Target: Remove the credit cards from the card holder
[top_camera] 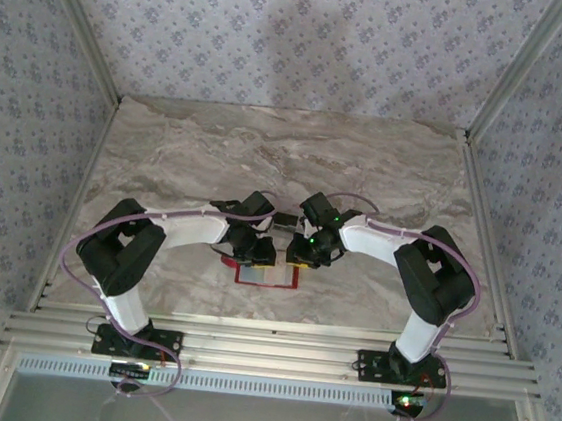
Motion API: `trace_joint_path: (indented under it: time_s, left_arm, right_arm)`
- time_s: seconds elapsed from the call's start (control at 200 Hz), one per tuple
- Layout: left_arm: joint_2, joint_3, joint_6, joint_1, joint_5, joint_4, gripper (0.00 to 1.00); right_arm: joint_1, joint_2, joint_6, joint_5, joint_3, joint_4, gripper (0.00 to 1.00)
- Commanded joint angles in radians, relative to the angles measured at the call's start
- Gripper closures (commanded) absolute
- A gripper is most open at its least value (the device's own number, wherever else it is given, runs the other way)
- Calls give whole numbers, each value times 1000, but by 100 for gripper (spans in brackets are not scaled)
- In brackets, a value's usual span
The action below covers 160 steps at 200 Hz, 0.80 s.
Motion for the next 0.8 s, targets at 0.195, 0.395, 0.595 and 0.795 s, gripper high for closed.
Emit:
trace_joint_path:
  time_s: [0.195, 0.395, 0.595, 0.795]
  left_arm:
    - [-48, 39, 28, 7, -66, -100, 79]
    - [-71, 34, 25, 12, -60, -89, 75]
    - [-73, -17, 2, 43, 9, -4, 73]
    - [-60, -70, -20, 65, 83, 88, 72]
  right_arm:
    - [3, 11, 1, 32, -9, -40, 73]
    - [2, 10, -1, 34, -7, -41, 73]
    - [4, 13, -1, 33, -1, -44, 73]
    - [4, 11, -5, 34, 2, -51, 73]
